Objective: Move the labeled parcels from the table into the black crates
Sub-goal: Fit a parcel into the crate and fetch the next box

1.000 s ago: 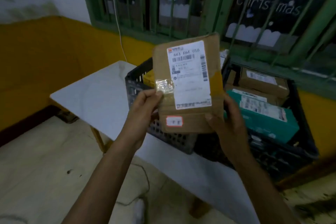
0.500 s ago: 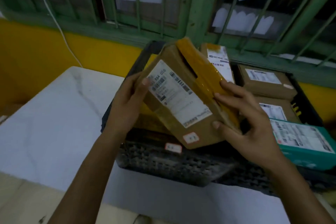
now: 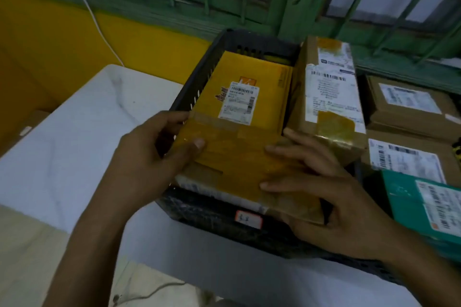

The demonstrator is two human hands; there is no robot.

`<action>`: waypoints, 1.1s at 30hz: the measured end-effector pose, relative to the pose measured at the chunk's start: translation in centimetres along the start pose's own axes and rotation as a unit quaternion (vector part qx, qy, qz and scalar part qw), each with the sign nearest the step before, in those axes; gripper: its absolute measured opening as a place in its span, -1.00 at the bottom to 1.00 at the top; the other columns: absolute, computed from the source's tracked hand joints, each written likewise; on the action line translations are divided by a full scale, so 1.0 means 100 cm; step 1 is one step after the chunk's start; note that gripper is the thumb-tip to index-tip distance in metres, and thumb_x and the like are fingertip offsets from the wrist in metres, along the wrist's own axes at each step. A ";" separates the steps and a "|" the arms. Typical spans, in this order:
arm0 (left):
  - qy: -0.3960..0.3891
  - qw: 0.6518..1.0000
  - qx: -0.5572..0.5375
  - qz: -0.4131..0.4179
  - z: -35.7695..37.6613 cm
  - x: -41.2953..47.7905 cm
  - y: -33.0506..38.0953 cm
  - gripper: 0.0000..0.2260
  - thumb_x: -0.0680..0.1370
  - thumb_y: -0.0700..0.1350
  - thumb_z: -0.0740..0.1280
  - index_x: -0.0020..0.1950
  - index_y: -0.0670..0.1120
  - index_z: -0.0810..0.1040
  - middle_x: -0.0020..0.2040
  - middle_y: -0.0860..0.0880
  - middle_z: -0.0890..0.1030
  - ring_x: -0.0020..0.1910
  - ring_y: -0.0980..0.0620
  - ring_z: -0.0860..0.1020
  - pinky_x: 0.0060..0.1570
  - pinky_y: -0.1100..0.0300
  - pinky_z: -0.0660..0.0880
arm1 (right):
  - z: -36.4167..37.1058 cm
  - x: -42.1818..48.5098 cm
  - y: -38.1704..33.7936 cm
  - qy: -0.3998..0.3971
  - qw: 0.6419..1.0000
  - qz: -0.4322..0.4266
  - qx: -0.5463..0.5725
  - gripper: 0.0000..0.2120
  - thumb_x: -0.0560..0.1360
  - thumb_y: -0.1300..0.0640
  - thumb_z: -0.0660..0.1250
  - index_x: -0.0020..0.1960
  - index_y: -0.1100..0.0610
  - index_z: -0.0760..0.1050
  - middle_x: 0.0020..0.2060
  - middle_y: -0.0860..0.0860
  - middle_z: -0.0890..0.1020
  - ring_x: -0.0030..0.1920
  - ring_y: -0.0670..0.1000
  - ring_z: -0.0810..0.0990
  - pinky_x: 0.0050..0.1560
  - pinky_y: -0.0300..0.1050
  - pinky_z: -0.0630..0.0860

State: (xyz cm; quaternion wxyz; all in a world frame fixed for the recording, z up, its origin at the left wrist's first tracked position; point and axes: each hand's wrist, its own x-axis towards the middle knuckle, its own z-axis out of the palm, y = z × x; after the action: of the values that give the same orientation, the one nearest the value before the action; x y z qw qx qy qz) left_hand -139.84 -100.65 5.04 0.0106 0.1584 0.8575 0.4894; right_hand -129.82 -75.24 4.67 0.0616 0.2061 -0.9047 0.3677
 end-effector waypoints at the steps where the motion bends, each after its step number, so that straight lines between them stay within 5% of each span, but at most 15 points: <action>1: 0.002 0.999 0.035 -0.005 -0.002 -0.003 0.002 -0.66 0.41 0.25 0.38 0.13 0.21 0.48 -0.18 0.33 0.58 -0.14 0.44 0.53 -0.27 0.58 0.39 | 0.003 -0.002 0.002 -0.016 1.000 0.016 0.022 -0.61 0.37 0.13 0.50 0.19 0.01 0.59 0.45 0.01 0.33 0.55 0.09 0.08 0.43 0.40 0.06; 4: 0.006 0.995 0.103 -0.015 -0.001 -0.010 0.004 -0.56 0.40 0.26 0.32 0.25 0.19 0.50 -0.03 0.24 0.59 -0.11 0.28 0.55 -0.08 0.34 0.48 | 0.015 -0.008 0.006 -0.027 0.996 0.048 0.065 -0.50 0.37 0.08 0.52 0.28 -0.05 0.52 0.52 -0.07 0.19 0.56 -0.02 0.04 0.46 0.33 0.09; 7: -0.002 0.986 0.162 -0.031 0.009 -0.005 -0.002 -0.60 0.48 0.12 0.38 0.30 0.11 0.51 0.05 0.06 0.63 -0.04 0.05 0.56 0.01 0.17 0.45 | 0.024 -0.007 0.010 0.069 0.968 0.176 0.163 -0.43 0.35 -0.17 0.47 0.31 -0.27 0.38 0.44 -0.25 0.28 0.42 -0.26 0.27 0.32 -0.27 0.39; 9: -0.023 0.977 0.198 -0.073 0.015 0.000 -0.009 -0.61 0.50 0.02 0.39 0.33 0.07 0.50 0.12 -0.01 0.63 0.05 -0.04 0.58 0.01 0.16 0.42 | 0.027 -0.007 0.019 0.051 0.948 0.282 0.137 -0.42 0.29 -0.27 0.39 0.27 -0.36 0.29 0.24 -0.33 0.43 0.21 -0.38 0.42 0.10 -0.42 0.43; 13: -0.030 0.962 0.258 -0.083 0.029 0.005 -0.019 -0.64 0.52 -0.13 0.38 0.31 0.00 0.50 0.08 -0.08 0.64 0.01 -0.12 0.58 -0.10 0.19 0.36 | 0.029 0.000 0.042 -0.147 0.924 0.351 0.029 -0.56 0.47 -0.12 0.38 0.29 -0.13 0.34 0.10 -0.19 0.57 0.00 -0.27 0.53 -0.02 -0.32 0.48; 17: -0.104 0.907 0.398 -0.087 0.047 0.016 -0.015 -0.77 0.57 -0.24 0.22 0.21 -0.12 0.45 0.04 -0.11 0.56 -0.06 -0.07 0.54 -0.13 0.12 0.45 | 0.038 0.023 0.054 -0.245 0.902 0.357 -0.002 -0.55 0.52 0.06 0.37 0.36 0.08 0.35 0.26 0.01 0.52 0.19 -0.03 0.52 0.22 -0.11 0.46; 19: -0.126 0.880 0.454 -0.060 0.056 0.016 -0.011 -0.84 0.56 -0.23 0.24 0.13 -0.13 0.47 0.14 -0.09 0.50 0.10 -0.06 0.50 -0.04 0.12 0.49 | 0.042 0.026 0.062 -0.251 0.897 0.364 -0.012 -0.64 0.53 0.10 0.36 0.30 0.07 0.39 0.18 0.01 0.55 0.11 -0.04 0.54 0.11 -0.15 0.49; 21: -0.131 0.861 0.488 -0.052 0.059 0.017 -0.013 -0.95 0.55 -0.21 0.26 -0.01 -0.12 0.49 0.15 -0.09 0.48 0.14 -0.07 0.48 -0.04 0.12 0.50 | 0.042 0.026 0.067 -0.230 0.891 0.391 0.029 -0.88 0.56 0.15 0.30 0.02 -0.06 0.43 -0.11 -0.08 0.58 -0.20 -0.14 0.55 -0.21 -0.30 0.47; 23: -0.177 0.857 0.474 -0.093 0.058 0.019 -0.018 -0.85 0.58 -0.20 0.23 -0.19 -0.11 0.44 0.10 -0.09 0.55 0.08 -0.06 0.54 -0.03 0.15 0.48 | 0.046 0.027 0.068 -0.202 0.892 0.400 0.061 -0.80 0.57 0.18 0.27 -0.17 -0.06 0.39 -0.28 -0.17 0.51 -0.35 -0.23 0.49 -0.36 -0.41 0.41; 26: -0.273 0.842 0.449 -0.123 0.060 0.029 -0.029 -0.87 0.61 -0.14 0.22 -0.06 -0.16 0.51 0.08 -0.11 0.59 0.08 -0.07 0.56 0.06 0.12 0.48 | 0.055 0.029 0.074 -0.214 0.882 0.409 0.093 -0.88 0.56 0.17 0.31 0.05 -0.02 0.50 -0.08 -0.15 0.56 -0.11 -0.17 0.54 -0.15 -0.41 0.42; 28: -0.325 0.840 0.419 -0.117 0.062 0.034 -0.035 -0.83 0.60 -0.10 0.24 0.05 -0.19 0.53 0.07 -0.13 0.60 0.05 -0.08 0.57 0.11 0.05 0.51 | 0.057 0.028 0.074 -0.231 0.833 0.469 0.182 -0.86 0.56 0.21 0.29 0.09 0.06 0.51 -0.02 -0.04 0.61 -0.03 -0.06 0.58 -0.11 -0.28 0.50; 30: -0.359 0.838 0.389 -0.132 0.062 0.037 -0.038 -0.76 0.59 -0.05 0.25 0.16 -0.16 0.54 0.10 -0.12 0.59 0.06 -0.08 0.56 0.14 0.01 0.50 | 0.058 0.028 0.073 -0.230 0.774 0.524 0.271 -0.88 0.57 0.28 0.25 0.01 0.13 0.52 -0.12 0.05 0.65 -0.14 0.00 0.62 -0.22 -0.19 0.56; 33: -0.356 0.852 0.359 -0.138 0.062 0.039 -0.039 -0.72 0.61 0.00 0.21 0.20 -0.13 0.54 0.13 -0.11 0.59 0.08 -0.06 0.55 0.16 0.01 0.48 | 0.064 0.032 0.071 -0.189 0.754 0.559 0.289 -0.83 0.56 0.37 0.17 -0.10 0.19 0.50 -0.37 0.07 0.64 -0.39 -0.01 0.62 -0.37 -0.16 0.56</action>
State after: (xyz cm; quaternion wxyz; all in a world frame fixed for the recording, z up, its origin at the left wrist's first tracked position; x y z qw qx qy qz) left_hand -143.47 -96.19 -0.97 0.3248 0.1948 0.9241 0.0512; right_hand -135.46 -76.13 -3.59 -0.3893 -0.2626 -0.7030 0.5341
